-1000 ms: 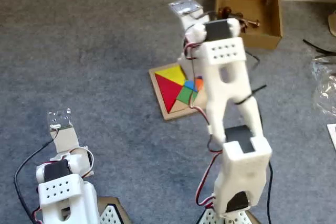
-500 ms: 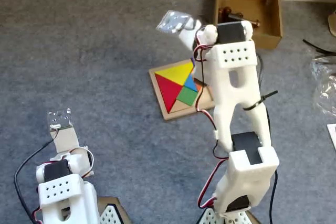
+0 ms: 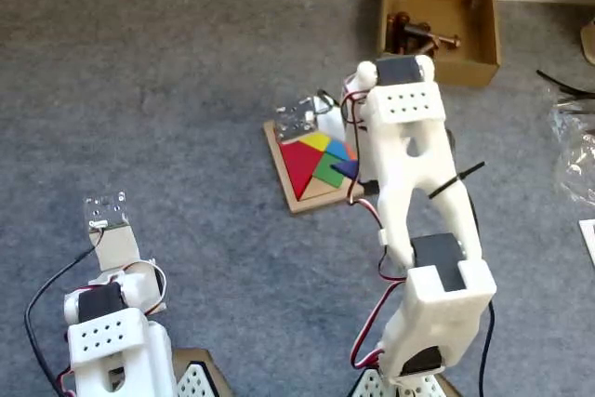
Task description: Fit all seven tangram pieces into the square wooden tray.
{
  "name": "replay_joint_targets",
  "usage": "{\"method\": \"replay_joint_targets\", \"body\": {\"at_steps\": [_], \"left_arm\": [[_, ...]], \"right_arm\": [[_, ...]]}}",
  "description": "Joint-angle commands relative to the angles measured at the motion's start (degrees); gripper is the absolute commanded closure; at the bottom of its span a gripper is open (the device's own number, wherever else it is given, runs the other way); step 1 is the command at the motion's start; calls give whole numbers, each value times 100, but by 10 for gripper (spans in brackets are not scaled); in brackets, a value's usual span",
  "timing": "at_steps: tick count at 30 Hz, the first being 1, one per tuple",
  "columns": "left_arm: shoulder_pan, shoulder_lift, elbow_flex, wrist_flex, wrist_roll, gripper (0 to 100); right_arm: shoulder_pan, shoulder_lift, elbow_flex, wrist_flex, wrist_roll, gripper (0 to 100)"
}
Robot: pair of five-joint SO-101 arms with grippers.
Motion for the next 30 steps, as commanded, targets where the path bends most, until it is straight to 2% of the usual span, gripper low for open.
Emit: {"method": "replay_joint_targets", "body": {"at_steps": [1, 13, 22, 30], "left_arm": [[180, -22, -4, 62, 44, 995], [180, -22, -4, 62, 44, 995], [180, -22, -4, 62, 44, 995], [180, -22, -4, 62, 44, 995]], "right_arm": [[136, -382, -22, -637, 316, 907], [189, -365, -4, -901, 325, 907], [585, 136, -31, -910, 308, 906], [980, 629, -13, -1780, 316, 906]]}}
